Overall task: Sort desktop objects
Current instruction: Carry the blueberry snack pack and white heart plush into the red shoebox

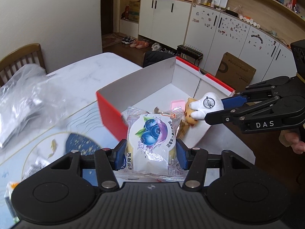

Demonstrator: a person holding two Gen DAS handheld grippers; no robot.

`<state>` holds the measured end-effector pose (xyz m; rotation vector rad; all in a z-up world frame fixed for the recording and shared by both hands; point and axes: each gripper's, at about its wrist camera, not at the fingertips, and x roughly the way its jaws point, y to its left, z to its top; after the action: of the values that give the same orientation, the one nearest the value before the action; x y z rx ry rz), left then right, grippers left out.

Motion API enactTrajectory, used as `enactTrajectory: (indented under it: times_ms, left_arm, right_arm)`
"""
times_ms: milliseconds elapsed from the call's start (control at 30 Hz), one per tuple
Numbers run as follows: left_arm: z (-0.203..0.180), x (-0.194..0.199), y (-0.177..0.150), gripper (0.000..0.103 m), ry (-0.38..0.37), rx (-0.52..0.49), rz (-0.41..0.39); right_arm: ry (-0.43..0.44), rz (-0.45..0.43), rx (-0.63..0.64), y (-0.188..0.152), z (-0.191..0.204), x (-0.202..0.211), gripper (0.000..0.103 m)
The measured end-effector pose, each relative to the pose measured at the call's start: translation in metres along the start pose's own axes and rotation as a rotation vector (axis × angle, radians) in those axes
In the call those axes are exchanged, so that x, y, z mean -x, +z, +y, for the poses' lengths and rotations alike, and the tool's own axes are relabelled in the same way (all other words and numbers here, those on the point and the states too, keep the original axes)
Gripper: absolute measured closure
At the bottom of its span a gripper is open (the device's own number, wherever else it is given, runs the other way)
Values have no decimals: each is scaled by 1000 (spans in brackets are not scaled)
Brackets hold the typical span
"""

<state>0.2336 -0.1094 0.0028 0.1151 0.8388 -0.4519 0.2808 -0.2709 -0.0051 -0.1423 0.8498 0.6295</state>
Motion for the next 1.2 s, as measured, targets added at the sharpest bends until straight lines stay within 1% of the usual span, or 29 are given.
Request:
enactTrajectory:
  times_ms: [267, 567, 867, 1200]
  left_arm:
    - [-15, -39, 28, 50, 33, -36, 24]
    - [-23, -79, 51, 50, 60, -68, 59]
    - [-23, -123, 65, 50, 101, -102, 131]
    - [-21, -155, 72, 50, 112, -115, 200]
  right_arm:
    - [-15, 12, -15, 9, -41, -13, 68]
    - [-38, 54, -22, 16, -76, -45, 68]
    - [-51, 107, 10, 31, -90, -81, 68]
    - [-67, 162, 43, 47, -95, -115, 68]
